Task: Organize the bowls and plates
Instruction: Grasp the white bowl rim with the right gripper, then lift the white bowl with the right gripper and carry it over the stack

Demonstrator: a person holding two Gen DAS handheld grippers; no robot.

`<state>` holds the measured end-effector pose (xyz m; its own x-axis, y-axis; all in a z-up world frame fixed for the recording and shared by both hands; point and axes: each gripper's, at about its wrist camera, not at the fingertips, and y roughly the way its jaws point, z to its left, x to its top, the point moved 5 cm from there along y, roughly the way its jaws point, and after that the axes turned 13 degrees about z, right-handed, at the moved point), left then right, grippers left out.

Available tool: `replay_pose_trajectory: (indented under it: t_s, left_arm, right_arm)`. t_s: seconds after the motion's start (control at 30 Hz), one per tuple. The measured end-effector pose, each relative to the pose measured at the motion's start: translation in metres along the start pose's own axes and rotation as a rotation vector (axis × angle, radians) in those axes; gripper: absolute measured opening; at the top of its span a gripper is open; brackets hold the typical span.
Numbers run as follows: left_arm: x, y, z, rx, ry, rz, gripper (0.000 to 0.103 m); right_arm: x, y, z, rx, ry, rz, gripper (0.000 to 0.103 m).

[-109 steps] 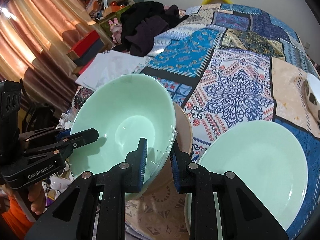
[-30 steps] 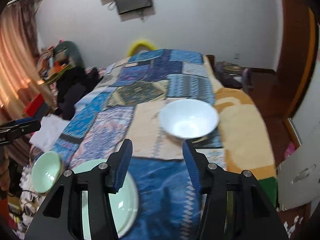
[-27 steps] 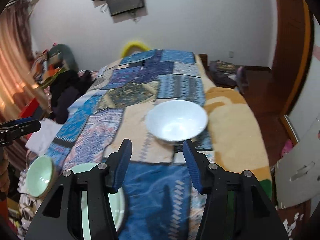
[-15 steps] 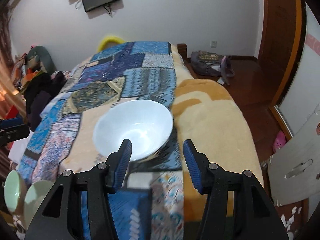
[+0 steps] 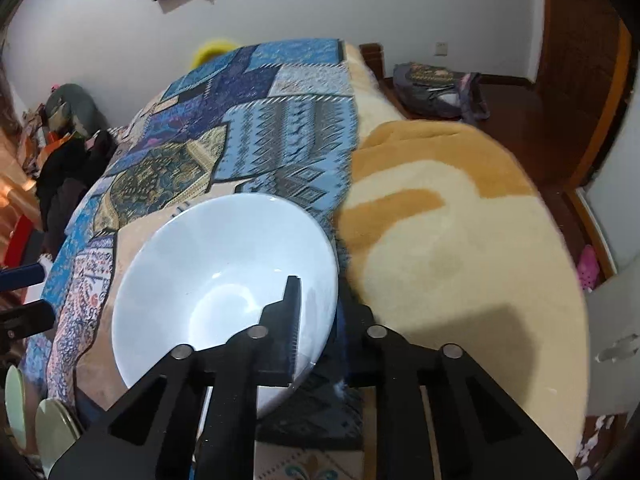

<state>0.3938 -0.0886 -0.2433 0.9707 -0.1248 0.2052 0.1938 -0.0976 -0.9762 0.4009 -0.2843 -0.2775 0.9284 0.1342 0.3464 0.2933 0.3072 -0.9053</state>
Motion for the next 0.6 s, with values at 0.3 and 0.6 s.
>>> replay_pose_trajectory:
  t_s: [0.3,0.6]
  left_arm:
    - [0.014,0.021,0.008,-0.018,-0.044,0.028,0.085]
    - [0.02,0.054,0.014,-0.013,-0.059,0.104,0.062]
  right_arm:
    - [-0.011,0.0,0.027,0.057,-0.109,0.043,0.015]
    - [-0.022,0.002,0.058,0.134,-0.181,0.094,0.015]
